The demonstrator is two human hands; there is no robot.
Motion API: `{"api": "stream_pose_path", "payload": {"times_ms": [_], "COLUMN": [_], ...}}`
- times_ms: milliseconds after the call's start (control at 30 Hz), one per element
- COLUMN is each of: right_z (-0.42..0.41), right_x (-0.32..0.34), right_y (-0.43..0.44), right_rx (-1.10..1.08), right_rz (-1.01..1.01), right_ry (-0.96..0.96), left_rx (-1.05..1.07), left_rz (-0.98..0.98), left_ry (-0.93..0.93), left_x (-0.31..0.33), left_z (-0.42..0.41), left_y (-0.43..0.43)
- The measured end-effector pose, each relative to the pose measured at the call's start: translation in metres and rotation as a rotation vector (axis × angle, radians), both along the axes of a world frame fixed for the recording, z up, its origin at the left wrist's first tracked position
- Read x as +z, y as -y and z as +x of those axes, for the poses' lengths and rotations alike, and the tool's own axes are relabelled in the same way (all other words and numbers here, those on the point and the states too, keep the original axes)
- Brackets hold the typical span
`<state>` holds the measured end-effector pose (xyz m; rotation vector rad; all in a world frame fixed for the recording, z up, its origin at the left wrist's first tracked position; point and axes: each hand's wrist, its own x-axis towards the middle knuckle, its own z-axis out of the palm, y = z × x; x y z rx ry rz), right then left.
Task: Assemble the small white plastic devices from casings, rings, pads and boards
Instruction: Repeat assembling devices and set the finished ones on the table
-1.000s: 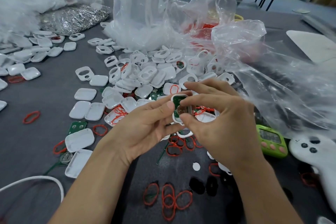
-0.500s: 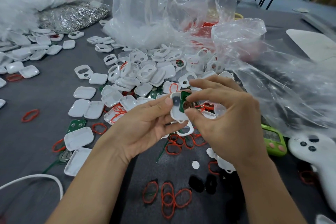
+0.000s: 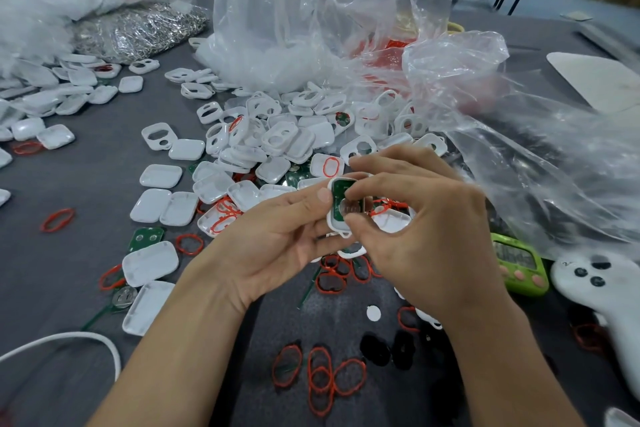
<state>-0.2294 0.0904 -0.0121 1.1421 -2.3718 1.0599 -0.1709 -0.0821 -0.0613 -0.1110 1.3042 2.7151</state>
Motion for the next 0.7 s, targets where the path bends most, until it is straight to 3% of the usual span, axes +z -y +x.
{"api": "stream_pose_path", "payload": {"times_ms": [500,700], "right_z": [0.0003,-0.0073], "right_x": [-0.0011,0.0034], "right_y": [0.0014,-0.0045], "right_rx": [0.008,-0.024], "right_rz": [-0.013,-0.370], "right_ry": [0.057,0.298], "left_rx": [0.035,0.000], "left_rz": [0.022,0.056], "left_ry": [0.047,0.005], "left_x": [0.0018,0.0030], "left_z": [0.0020,0.0015], "left_y": [0.0005,0.0029]}}
